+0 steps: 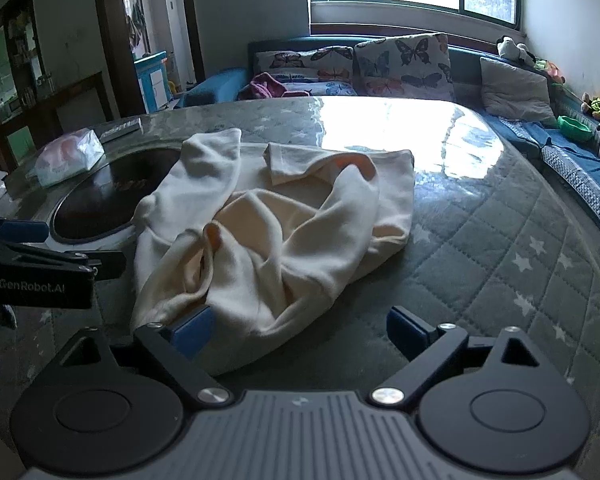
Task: Fold clothes
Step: 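Grasp the sweatshirt hem with the left gripper while the right gripper grasps the hem too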
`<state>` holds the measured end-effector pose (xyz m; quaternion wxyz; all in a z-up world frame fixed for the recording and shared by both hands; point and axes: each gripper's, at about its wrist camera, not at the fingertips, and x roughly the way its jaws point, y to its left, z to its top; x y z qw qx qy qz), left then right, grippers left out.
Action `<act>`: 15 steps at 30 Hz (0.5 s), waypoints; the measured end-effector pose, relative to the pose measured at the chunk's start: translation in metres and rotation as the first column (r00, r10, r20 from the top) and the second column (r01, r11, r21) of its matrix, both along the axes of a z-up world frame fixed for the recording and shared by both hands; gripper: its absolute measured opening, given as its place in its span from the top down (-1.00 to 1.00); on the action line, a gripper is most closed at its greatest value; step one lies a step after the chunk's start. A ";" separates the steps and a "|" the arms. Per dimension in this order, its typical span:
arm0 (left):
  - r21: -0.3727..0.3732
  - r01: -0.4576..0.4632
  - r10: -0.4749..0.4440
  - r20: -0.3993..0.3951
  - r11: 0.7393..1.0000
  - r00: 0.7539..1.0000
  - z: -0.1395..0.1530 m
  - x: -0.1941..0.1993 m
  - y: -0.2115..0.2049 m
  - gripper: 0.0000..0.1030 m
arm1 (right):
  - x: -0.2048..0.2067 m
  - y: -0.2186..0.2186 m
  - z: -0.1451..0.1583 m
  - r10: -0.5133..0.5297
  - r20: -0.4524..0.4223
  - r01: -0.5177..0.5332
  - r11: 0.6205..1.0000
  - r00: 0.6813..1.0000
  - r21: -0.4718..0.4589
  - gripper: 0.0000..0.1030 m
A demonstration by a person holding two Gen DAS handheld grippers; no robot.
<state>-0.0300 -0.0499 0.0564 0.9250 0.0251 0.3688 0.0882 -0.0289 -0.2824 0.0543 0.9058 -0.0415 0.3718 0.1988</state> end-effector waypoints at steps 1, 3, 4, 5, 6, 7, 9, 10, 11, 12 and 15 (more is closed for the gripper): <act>-0.004 0.003 -0.003 0.002 1.000 1.000 0.001 0.003 0.000 -1.00 | 0.003 -0.001 0.001 0.000 -0.003 0.000 1.000 1.000 0.007 -0.81; -0.012 0.012 -0.012 0.010 1.000 1.000 0.004 0.009 0.000 -0.99 | 0.007 -0.001 0.002 -0.001 -0.005 0.001 1.000 1.000 0.017 -0.80; -0.014 0.019 -0.019 0.015 1.000 1.000 0.005 0.012 -0.001 -0.99 | 0.010 -0.001 0.002 0.001 -0.002 -0.001 1.000 1.000 0.014 -0.79; -0.016 0.025 -0.025 0.020 1.000 0.999 0.006 0.015 -0.001 -0.99 | 0.013 -0.001 0.003 0.003 0.002 -0.003 1.000 1.000 0.012 -0.79; -0.017 0.031 -0.031 0.023 0.999 0.999 0.007 0.019 -0.002 -0.99 | 0.016 -0.001 0.003 0.004 0.005 -0.004 1.000 1.000 0.008 -0.78; -0.018 0.037 -0.037 0.027 0.999 0.999 0.007 0.023 -0.003 -0.99 | 0.019 -0.001 0.003 0.004 0.008 -0.004 1.000 1.000 0.004 -0.77; -0.028 0.045 -0.044 0.031 0.999 0.999 0.008 0.033 -0.003 -0.97 | 0.027 -0.002 0.004 0.005 0.012 -0.005 1.000 1.000 0.001 -0.76; -0.034 0.047 -0.046 0.031 0.998 0.998 0.007 0.038 -0.003 -0.92 | 0.031 -0.002 0.004 0.004 0.015 -0.004 1.000 1.000 0.000 -0.74; -0.039 0.049 -0.047 0.031 0.998 0.998 0.007 0.043 -0.003 -0.90 | 0.035 -0.003 0.005 0.004 0.020 -0.004 1.000 1.000 -0.003 -0.73; -0.042 0.051 -0.049 0.030 0.998 0.998 0.006 0.049 -0.002 -0.86 | 0.039 -0.003 0.005 0.003 0.024 -0.003 1.000 1.000 -0.005 -0.70; -0.051 0.057 -0.056 0.026 0.997 0.998 0.004 0.064 -0.001 -0.73 | 0.056 -0.006 0.007 0.002 0.042 -0.002 1.000 0.999 -0.010 -0.60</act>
